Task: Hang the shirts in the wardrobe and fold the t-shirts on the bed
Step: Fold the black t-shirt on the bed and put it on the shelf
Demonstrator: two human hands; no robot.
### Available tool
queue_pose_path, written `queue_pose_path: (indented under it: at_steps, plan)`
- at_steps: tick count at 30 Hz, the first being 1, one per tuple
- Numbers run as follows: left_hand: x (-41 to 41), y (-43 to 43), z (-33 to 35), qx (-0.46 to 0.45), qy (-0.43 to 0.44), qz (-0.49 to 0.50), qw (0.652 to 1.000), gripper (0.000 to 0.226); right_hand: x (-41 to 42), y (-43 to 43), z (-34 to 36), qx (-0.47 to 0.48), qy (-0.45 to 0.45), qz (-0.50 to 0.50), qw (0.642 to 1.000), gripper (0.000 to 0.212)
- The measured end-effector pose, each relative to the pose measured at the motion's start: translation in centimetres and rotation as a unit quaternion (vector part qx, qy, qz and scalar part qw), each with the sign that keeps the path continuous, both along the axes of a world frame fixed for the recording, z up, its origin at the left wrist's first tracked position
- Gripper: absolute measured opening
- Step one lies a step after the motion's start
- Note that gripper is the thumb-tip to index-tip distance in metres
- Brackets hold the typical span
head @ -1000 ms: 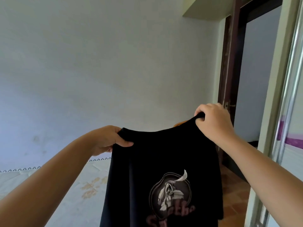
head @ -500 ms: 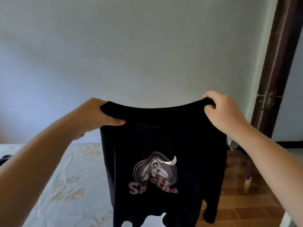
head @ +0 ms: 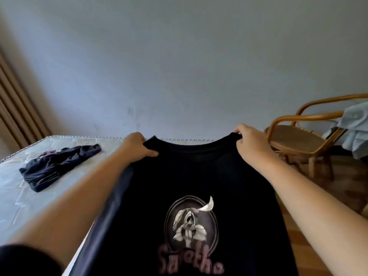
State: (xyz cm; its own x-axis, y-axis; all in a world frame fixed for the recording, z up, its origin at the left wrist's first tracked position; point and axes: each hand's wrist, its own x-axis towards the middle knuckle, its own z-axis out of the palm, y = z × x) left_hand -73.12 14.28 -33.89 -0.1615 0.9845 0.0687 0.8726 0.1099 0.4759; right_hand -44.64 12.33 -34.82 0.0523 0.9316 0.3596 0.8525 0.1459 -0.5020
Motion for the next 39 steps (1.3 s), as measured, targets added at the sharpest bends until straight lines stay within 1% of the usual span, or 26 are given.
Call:
queue_pose_path:
  at_steps: [1,3,4,7,10,14,17,19,21,23,25,26,29,30,36,39]
  plan:
    - [0.2,1.4,-2.4,-0.006,0.077,0.025,0.997,0.057,-0.5,1.2,-2.1,-0.017,-0.030,-0.023,0.999,0.043]
    - [0.8,2.8,-7.3,-0.036,0.220,0.036,0.974,0.066,-1.5,2.4,-7.1,-0.063,-0.099,-0.044,0.992,0.058]
    - [1.1,3.0,-9.9,-0.048,0.250,0.023,0.967,0.065,-2.1,2.4,-9.7,-0.099,-0.129,-0.034,0.986,0.063]
    - [2.1,1.6,-17.9,-0.104,0.232,-0.040,0.966,0.060,-3.1,0.0,-17.3,-0.224,-0.164,0.036,0.960,0.063]
    - [2.9,-1.6,-24.5,-0.167,0.219,-0.095,0.957,0.058,-3.0,-3.1,-22.9,-0.326,-0.156,0.072,0.930,0.059]
    - [3.4,-7.3,-31.6,-0.242,0.189,-0.132,0.943,0.062,-2.9,-6.9,-27.9,-0.401,-0.149,0.077,0.900,0.061]
    - [3.7,-11.2,-35.2,-0.275,0.208,-0.141,0.928,0.062,-2.4,-9.4,-30.4,-0.438,-0.161,0.087,0.880,0.062]
    - [3.8,-13.2,-36.8,-0.281,0.241,-0.144,0.918,0.063,-2.1,-10.9,-31.6,-0.449,-0.174,0.092,0.872,0.064]
    - [3.7,-14.5,-37.3,-0.256,0.248,-0.141,0.924,0.062,-1.9,-12.1,-32.6,-0.451,-0.192,0.092,0.867,0.069]
    - [3.5,-15.3,-38.0,-0.240,0.240,-0.139,0.930,0.072,-1.4,-13.2,-33.5,-0.450,-0.206,0.089,0.864,0.073]
    - [3.2,-16.2,-38.9,-0.200,0.254,-0.133,0.937,0.077,-0.8,-14.4,-34.3,-0.445,-0.202,0.081,0.869,0.075]
    - [3.2,-16.6,-39.1,-0.198,0.249,-0.128,0.940,0.076,-0.6,-14.9,-34.5,-0.439,-0.199,0.077,0.873,0.075]
    - [4.0,-17.6,-39.3,-0.183,0.230,-0.126,0.947,0.061,0.0,-16.6,-35.1,-0.412,-0.202,0.069,0.886,0.074]
    - [4.4,-18.0,-39.3,-0.186,0.222,-0.124,0.949,0.061,0.1,-17.2,-35.3,-0.403,-0.200,0.067,0.891,0.073]
    - [6.3,-19.6,-39.6,-0.183,0.170,-0.107,0.962,0.064,0.8,-19.5,-35.5,-0.342,-0.135,0.046,0.929,0.065]
    - [6.4,-20.1,-39.7,-0.179,0.163,-0.104,0.965,0.064,1.3,-19.7,-35.0,-0.307,-0.057,-0.036,0.949,0.057]
